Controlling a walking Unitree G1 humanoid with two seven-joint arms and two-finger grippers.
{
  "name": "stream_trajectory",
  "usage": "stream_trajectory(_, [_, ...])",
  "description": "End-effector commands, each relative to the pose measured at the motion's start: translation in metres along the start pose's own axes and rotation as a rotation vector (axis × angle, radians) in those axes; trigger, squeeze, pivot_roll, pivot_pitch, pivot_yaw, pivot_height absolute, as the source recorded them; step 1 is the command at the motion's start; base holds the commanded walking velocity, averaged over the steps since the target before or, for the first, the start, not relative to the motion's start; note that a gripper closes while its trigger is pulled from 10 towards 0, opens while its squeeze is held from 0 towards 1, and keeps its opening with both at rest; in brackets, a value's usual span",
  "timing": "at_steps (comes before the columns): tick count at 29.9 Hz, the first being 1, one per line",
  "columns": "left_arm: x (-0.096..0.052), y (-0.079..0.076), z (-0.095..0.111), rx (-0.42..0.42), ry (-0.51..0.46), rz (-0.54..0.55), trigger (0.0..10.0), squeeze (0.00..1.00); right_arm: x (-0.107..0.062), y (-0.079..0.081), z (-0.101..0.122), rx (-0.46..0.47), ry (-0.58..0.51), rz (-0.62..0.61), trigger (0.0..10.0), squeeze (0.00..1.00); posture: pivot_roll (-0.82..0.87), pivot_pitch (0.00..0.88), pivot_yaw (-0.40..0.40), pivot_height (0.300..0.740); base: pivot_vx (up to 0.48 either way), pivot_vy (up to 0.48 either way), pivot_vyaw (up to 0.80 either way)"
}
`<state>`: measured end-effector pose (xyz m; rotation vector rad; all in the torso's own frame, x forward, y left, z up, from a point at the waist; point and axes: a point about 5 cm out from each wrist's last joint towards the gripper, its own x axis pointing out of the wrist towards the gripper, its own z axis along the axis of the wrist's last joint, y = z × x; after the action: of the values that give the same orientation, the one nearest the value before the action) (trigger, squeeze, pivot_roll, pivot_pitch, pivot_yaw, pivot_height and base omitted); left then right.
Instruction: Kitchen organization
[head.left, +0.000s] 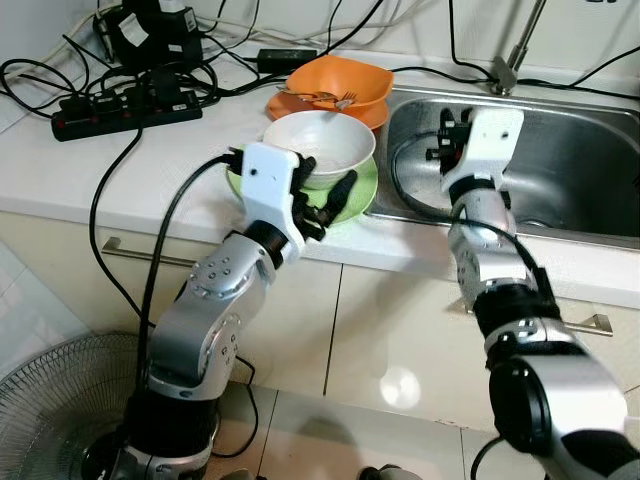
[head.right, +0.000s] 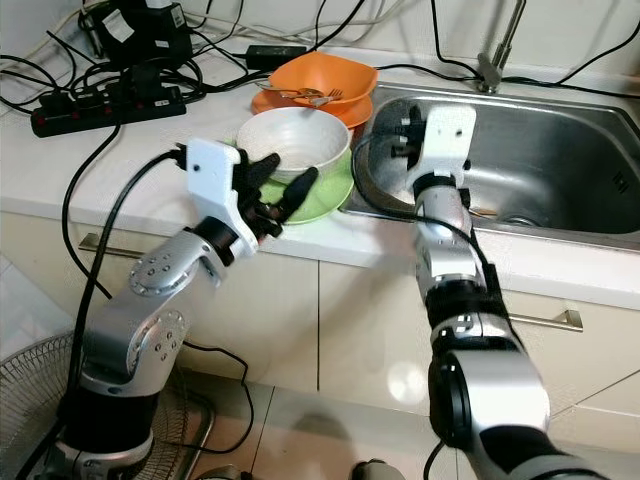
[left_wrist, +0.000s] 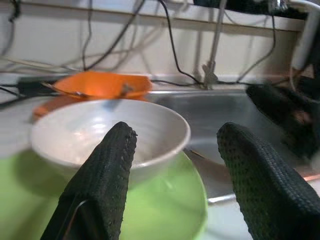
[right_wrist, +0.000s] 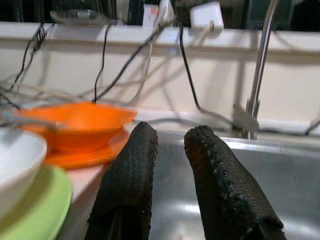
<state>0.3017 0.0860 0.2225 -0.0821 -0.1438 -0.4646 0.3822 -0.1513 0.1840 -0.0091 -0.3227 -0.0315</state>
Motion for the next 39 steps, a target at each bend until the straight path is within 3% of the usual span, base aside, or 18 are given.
stream_trajectory(1, [0.002,0.003,0.000,0.034,-0.019,0.035,10.0,0.00,-0.003,0.001,0.006,0.024,-0.044,0.000,10.0,0.00,0.02,0.042,0.012,0.732,0.000,0.000,0.00])
stream_trajectory(4, [0.002,0.010,0.002,0.107,-0.060,0.102,10.0,0.00,-0.013,0.007,0.002,0.047,-0.055,0.003,10.0,0.00,0.01,0.040,0.014,0.732,0.000,0.000,0.00])
stream_trajectory(13, [0.002,0.026,0.000,0.069,-0.058,0.219,10.0,0.00,-0.027,0.023,0.000,0.043,-0.084,0.061,10.0,0.00,0.02,0.035,0.013,0.732,0.000,0.000,0.00])
stream_trajectory(17, [0.012,0.039,0.006,-0.068,-0.057,0.270,10.0,0.00,-0.030,0.032,0.002,0.061,-0.081,0.082,10.0,0.00,0.02,0.034,0.017,0.732,0.000,0.000,0.00])
stream_trajectory(18, [0.015,0.041,0.010,-0.095,-0.066,0.274,10.0,0.07,-0.031,0.035,0.001,0.057,-0.078,0.088,10.0,0.00,0.02,0.034,0.017,0.732,0.000,0.000,0.00])
stream_trajectory(19, [0.018,0.042,0.013,-0.120,-0.075,0.274,10.0,1.00,-0.032,0.036,0.001,0.058,-0.076,0.094,10.0,0.00,0.02,0.034,0.017,0.732,0.000,0.000,0.00])
stream_trajectory(25, [0.029,0.052,0.025,-0.150,-0.084,0.311,10.0,1.00,-0.034,0.039,0.001,0.061,-0.072,0.099,10.0,0.00,0.02,0.038,0.019,0.732,0.000,0.000,0.00])
stream_trajectory(27, [0.033,0.058,0.022,-0.171,-0.039,0.345,10.0,1.00,-0.034,0.038,0.001,0.060,-0.068,0.096,10.0,0.00,0.02,0.038,0.021,0.732,0.000,0.000,0.00])
stream_trajectory(28, [0.038,0.063,0.017,-0.191,0.033,0.368,10.0,1.00,-0.034,0.039,0.001,0.057,-0.065,0.099,10.0,0.00,0.02,0.037,0.019,0.732,0.000,0.000,0.00])
stream_trajectory(29, [0.040,0.064,0.015,-0.191,0.055,0.371,10.0,0.30,-0.034,0.039,0.001,0.054,-0.062,0.102,10.0,0.00,0.02,0.038,0.019,0.732,0.000,0.000,0.00])
stream_trajectory(30, [0.040,0.064,0.015,-0.191,0.055,0.371,10.0,0.30,-0.034,0.039,0.001,0.054,-0.062,0.102,10.0,0.00,0.02,0.038,0.019,0.732,0.000,0.000,0.00])
stream_trajectory(31, [0.042,0.066,0.017,-0.193,0.055,0.369,10.0,0.00,-0.033,0.039,0.000,0.053,-0.057,0.102,10.0,0.00,0.02,0.038,0.020,0.732,0.000,0.000,0.00])
stream_trajectory(35, [0.050,0.074,0.029,-0.200,0.021,0.358,10.0,0.00,-0.034,0.040,-0.001,0.052,-0.041,0.110,10.0,0.00,0.02,0.038,0.020,0.732,0.000,0.000,0.00])
stream_trajectory(39, [0.054,0.075,0.029,-0.207,0.046,0.340,10.0,0.00,-0.035,0.042,-0.003,0.047,-0.032,0.121,10.0,0.00,0.02,0.038,0.020,0.732,0.000,0.000,0.00])
